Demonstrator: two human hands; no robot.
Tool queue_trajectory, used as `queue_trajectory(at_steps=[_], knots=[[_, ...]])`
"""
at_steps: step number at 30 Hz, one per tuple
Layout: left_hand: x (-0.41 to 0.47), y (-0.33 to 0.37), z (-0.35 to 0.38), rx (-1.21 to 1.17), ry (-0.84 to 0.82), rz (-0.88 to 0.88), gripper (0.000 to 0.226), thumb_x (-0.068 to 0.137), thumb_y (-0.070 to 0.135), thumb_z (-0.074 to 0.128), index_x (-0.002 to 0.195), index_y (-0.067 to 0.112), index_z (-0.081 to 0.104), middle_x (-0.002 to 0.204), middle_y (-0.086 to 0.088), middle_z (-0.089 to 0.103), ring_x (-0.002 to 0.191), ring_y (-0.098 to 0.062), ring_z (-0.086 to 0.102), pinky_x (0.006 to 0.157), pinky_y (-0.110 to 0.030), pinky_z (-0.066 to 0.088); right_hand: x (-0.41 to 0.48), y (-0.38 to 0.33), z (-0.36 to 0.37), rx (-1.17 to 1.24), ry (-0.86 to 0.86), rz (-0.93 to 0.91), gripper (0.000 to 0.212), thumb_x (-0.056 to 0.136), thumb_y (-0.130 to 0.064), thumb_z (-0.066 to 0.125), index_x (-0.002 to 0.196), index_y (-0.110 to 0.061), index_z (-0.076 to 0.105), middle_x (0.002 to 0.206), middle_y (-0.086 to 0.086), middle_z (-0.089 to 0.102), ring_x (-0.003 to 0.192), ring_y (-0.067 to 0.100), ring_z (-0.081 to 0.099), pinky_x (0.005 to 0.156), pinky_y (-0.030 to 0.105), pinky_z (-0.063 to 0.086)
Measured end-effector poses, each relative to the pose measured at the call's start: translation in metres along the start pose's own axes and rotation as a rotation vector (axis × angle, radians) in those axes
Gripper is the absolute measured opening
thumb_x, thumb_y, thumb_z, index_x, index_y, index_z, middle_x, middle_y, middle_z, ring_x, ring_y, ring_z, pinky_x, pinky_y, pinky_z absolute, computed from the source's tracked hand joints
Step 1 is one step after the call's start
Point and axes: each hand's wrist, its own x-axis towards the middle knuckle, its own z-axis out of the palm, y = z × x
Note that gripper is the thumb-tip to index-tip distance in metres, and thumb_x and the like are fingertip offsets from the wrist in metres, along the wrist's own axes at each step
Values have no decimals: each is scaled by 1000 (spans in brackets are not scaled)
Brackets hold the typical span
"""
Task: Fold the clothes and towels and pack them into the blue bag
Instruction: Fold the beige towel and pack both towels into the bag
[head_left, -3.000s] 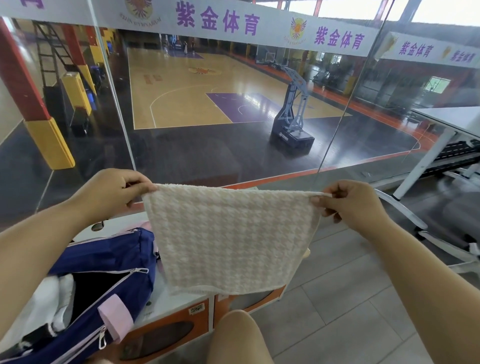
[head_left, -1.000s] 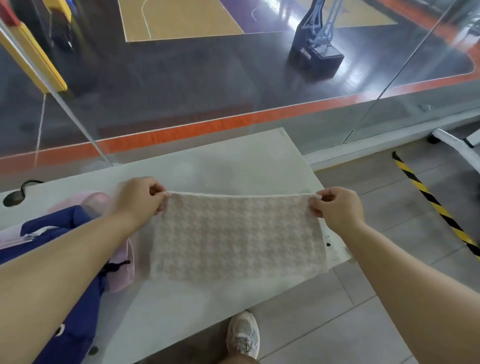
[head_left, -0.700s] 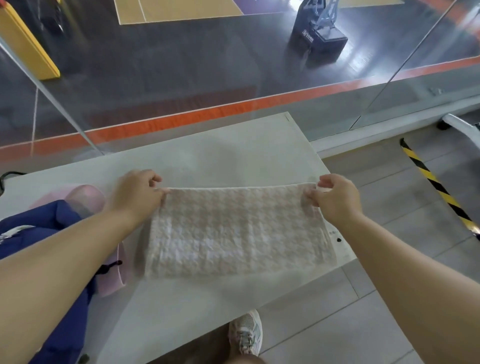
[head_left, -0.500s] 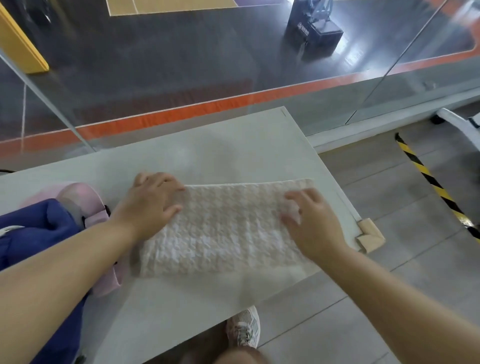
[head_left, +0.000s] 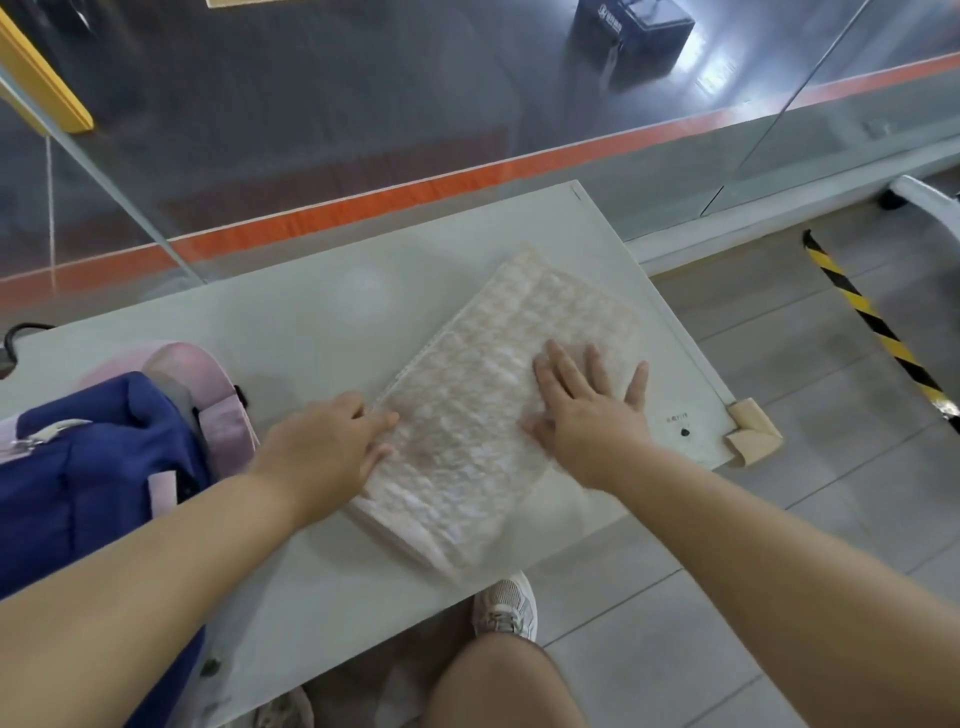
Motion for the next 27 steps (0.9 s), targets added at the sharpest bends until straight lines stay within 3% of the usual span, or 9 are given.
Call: queue_trajectory(at_steps=[2, 4, 7, 9, 12, 15, 20, 24, 27], knots=[[-12, 6, 5, 22, -3, 66, 31, 72, 30, 71, 99, 14, 70, 70, -10, 57, 45, -32, 58, 37, -33, 49, 6, 5, -5, -34, 48, 20, 65, 95, -58, 19, 149, -32, -8, 156, -1, -24, 141, 32, -27, 104, 68, -15], [-21, 15, 13, 30, -5, 118, 37, 65, 31, 80, 96, 14, 69, 70, -8, 57, 46, -29, 58, 36, -31, 48, 3, 5, -8, -57, 119, 43, 63, 97, -53, 23, 150, -27, 0, 158, 5, -19, 142, 35, -23, 106, 66, -11], [-32, 22, 21, -20, 81, 142, 33, 66, 28, 79, 93, 16, 65, 88, -10, 50, 66, -29, 54, 54, -35, 52, -14, 1, -1, -47, 233, -60, 55, 98, -36, 36, 147, -17, 20, 158, 14, 3, 144, 37, -4, 110, 67, 5], [-36, 22, 26, 18, 192, 240, 18, 75, 22, 66, 92, 16, 65, 104, -9, 44, 82, -29, 47, 69, -38, 49, -32, -2, 10, -45, 361, -232, 48, 87, -24, 58, 133, -12, 46, 146, 20, 35, 138, 39, 23, 100, 71, 29], [-40, 22, 32, -18, 189, 401, 20, 78, 10, 52, 93, 13, 65, 106, -11, 55, 92, -27, 46, 69, -37, 52, -59, 1, 33, -74, 406, -455, 50, 66, -10, 77, 115, -13, 63, 126, 17, 57, 121, 35, 42, 87, 64, 45], [-45, 21, 37, -58, 134, 411, 26, 87, 24, 48, 100, 10, 65, 105, -14, 63, 99, -25, 48, 83, -35, 47, -81, 3, 47, -143, 344, -610, 58, 62, -14, 73, 119, -16, 63, 127, 11, 59, 119, 28, 51, 88, 59, 48], [-57, 25, 42, -66, 100, 307, 59, 97, 47, 23, 108, 11, 68, 114, -12, 63, 109, -24, 47, 91, -36, 49, -92, -4, 53, -210, 237, -509, 77, 61, -44, 80, 129, -17, 57, 136, 7, 54, 124, 24, 53, 86, 64, 47], [-61, 38, 36, 8, 107, 247, 71, 91, 62, 21, 106, 13, 70, 113, -8, 66, 112, -19, 43, 94, -29, 41, -94, -12, 51, -210, 233, -460, 76, 47, -25, 87, 118, -14, 64, 127, 8, 61, 116, 26, 59, 81, 67, 48], [-63, 45, 32, 140, 84, 240, 72, 70, 72, 35, 106, 19, 66, 110, -3, 66, 110, -17, 41, 85, -32, 52, -93, -14, 45, -128, 201, -475, 63, 62, -16, 81, 121, -16, 62, 133, 7, 57, 124, 26, 54, 89, 68, 42]])
